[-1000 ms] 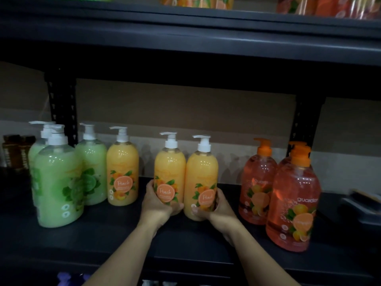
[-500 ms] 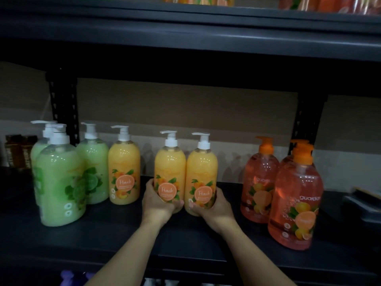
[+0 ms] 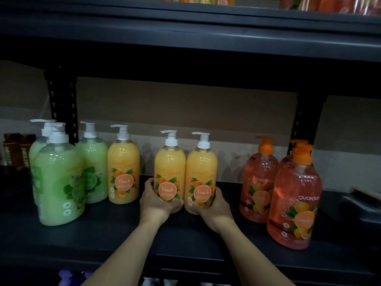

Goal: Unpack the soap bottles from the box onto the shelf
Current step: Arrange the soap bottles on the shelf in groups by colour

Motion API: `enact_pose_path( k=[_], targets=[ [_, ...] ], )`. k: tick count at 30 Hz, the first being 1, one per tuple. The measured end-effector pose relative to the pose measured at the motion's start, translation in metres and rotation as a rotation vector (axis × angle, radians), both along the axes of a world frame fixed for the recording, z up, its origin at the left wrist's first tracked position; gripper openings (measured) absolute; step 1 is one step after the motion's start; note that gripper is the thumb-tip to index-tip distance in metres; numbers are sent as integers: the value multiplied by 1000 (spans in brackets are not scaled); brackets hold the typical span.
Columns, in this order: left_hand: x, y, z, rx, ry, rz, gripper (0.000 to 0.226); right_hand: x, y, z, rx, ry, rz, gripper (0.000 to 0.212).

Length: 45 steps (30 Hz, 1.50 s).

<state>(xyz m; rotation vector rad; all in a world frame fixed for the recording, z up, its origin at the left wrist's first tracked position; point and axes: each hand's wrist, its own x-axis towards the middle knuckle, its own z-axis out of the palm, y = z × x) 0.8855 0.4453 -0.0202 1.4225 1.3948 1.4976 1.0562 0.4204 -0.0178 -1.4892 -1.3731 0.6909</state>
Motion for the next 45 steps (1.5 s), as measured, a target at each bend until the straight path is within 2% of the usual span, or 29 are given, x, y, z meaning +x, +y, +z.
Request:
enact_pose_path(
  k=[8,10,13,15,16,18,21,24,25,27,29,32,36,41,45],
  targets=[
    [0,-2,0,-41,-6,4,106,2,3,-4,15,-4,2,71],
    [-2,-3,3,-54,-12,-1,108,-1,4,-4,46,-16,-17,84],
    [-5,-6,8,-132,-14,-32,109,-4,0,-1,59,-10,-50,119],
    [-13,-6,10,-207,-60,-46,85,-8,-11,8,45,-47,-136,118],
    [-20,-5,9,-237,-92,-24,66,-8,-16,9,64,-49,-194,107],
    [-39,-4,7,-248,-41,107,37,-15,-29,10,129,-72,-267,86],
    [-64,-12,9,-244,11,365,14,-37,-46,9,163,-227,-138,58],
    [-79,-17,15,-169,-31,517,28,-67,-58,13,120,-464,48,29],
    [-81,-17,17,-135,-52,534,38,-75,-59,12,111,-543,76,26],
    [-85,-11,18,-92,-23,553,63,-86,-60,11,88,-671,92,36],
    [-87,-3,17,-54,24,557,81,-93,-61,9,41,-717,111,34],
    [-82,8,23,-37,75,594,97,-93,-60,7,5,-711,100,35],
    [-70,23,20,-46,128,627,115,-95,-55,0,-43,-742,71,49],
    [-56,35,11,-48,177,677,124,-94,-50,-4,-60,-780,55,58],
    [-51,43,10,-52,201,731,113,-94,-49,-5,-53,-798,61,59]
  ],
)
